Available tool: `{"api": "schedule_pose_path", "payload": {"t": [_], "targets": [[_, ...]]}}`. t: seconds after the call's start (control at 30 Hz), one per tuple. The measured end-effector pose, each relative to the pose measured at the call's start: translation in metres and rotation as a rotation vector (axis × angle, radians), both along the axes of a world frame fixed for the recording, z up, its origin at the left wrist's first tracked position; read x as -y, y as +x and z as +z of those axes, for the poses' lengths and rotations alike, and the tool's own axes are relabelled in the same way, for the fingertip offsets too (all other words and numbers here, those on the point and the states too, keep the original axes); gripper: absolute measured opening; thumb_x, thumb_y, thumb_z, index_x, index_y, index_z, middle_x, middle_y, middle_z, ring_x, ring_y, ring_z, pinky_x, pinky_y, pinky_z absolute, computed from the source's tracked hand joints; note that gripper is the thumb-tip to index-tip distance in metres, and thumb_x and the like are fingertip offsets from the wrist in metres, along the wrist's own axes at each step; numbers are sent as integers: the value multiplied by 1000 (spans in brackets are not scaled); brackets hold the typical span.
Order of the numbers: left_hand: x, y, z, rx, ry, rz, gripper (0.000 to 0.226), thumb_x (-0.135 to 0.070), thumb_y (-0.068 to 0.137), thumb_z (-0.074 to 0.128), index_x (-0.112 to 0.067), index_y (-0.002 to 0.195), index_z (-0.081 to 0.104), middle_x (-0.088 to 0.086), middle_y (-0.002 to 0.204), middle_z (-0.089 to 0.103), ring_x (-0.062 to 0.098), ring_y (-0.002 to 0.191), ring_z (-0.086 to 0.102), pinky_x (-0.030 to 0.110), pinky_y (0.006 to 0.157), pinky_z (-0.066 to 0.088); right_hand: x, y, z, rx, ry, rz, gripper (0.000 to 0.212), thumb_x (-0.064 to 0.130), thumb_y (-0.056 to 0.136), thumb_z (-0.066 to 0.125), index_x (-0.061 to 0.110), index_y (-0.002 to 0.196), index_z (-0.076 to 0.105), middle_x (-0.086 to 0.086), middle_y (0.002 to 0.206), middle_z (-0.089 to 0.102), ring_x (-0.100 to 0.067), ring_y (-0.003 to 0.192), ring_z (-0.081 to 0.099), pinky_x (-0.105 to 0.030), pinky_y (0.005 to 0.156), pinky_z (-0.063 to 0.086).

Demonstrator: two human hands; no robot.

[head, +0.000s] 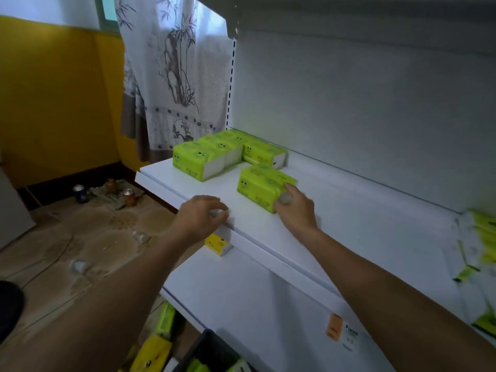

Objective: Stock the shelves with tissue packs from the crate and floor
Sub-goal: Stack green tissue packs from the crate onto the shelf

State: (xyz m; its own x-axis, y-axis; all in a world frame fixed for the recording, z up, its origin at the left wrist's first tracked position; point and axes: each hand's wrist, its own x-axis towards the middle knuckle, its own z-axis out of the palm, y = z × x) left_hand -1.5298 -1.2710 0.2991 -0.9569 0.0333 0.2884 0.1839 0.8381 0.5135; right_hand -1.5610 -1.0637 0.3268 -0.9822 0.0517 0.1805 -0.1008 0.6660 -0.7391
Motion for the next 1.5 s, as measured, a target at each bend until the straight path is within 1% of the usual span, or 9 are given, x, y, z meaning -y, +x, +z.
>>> {"api": "schedule_pose_path", "payload": {"t": [0.1, 0.27, 0.43, 0.67, 0.8, 0.93, 1.13, 1.37, 1.5], "targets": [[12, -12, -9, -70, -90, 1, 75, -65, 64, 22, -27, 110, 67, -1, 125, 60, 19, 121, 49, 29, 96, 37, 6, -24, 0, -26, -2, 31, 49, 13, 89, 54, 17, 137, 47, -15, 132, 55, -29, 119, 52, -19, 84, 37], [18, -15, -24, -171, -122, 48, 60, -62, 73, 23, -37, 109, 65, -11, 120, 61, 17, 114, 52, 33, 92, 36, 18, -53, -5, 23, -20, 61, 52, 11, 92, 46, 20, 142, 39, -10, 128, 55, -24, 104, 55, -19, 74, 38], [20, -22, -31, -215, -83, 76, 49, -57, 76, 26, -44, 102, 66, -17, 113, 62, 13, 105, 50, 30, 84, 29, 28, -69, -1, 27, -9, 66, 50, 19, 94, 53, 12, 142, 40, -13, 132, 53, -25, 120, 51, -18, 87, 36], [9, -22, -46, -259, 32, 131, 49, -49, 78, 27, -37, 102, 67, -15, 114, 60, 12, 111, 45, 25, 92, 19, 46, -84, 1, -31, -9, -31, 39, 10, 92, 55, 2, 130, 52, -21, 113, 61, -32, 108, 55, -37, 96, 44], [9, -24, -50, -259, 36, 123, 50, -49, 79, 25, -37, 104, 66, -15, 118, 58, 12, 117, 43, 26, 95, 18, 55, -90, -4, 26, -157, -27, 52, 10, 92, 54, 16, 142, 39, -13, 122, 60, -26, 115, 53, -15, 82, 39], [9, -22, -48, -232, 28, 108, 55, -51, 79, 20, -36, 110, 64, -15, 123, 56, 12, 122, 40, 28, 98, 20, 51, -81, -5, 82, -188, -11, 56, 13, 95, 43, 28, 147, 26, -11, 136, 49, -25, 121, 49, -18, 80, 36], [5, 5, -44, -139, -101, 57, 74, -62, 83, 5, -29, 133, 49, 2, 143, 43, 26, 136, 33, 41, 109, 25, 31, -30, 7, 98, -116, 14, 59, 2, 87, 47, 17, 143, 36, -12, 135, 50, -25, 119, 50, -22, 80, 40], [0, 99, -63, 50, -105, 22, 77, -59, 71, 10, -35, 138, 39, -7, 147, 36, 20, 135, 29, 39, 106, 25, 19, 71, 6, 82, -15, 53, 54, 6, 83, 55, 18, 135, 47, -8, 123, 55, -25, 105, 56, -27, 76, 46], [0, 146, -85, 230, -96, -3, 68, -51, 76, 23, -35, 140, 33, -6, 149, 33, 18, 136, 24, 40, 110, 27, 21, 126, -10, 82, -38, 58, 53, 7, 83, 57, 17, 134, 48, -9, 123, 55, -24, 108, 54, -29, 90, 45]]}}
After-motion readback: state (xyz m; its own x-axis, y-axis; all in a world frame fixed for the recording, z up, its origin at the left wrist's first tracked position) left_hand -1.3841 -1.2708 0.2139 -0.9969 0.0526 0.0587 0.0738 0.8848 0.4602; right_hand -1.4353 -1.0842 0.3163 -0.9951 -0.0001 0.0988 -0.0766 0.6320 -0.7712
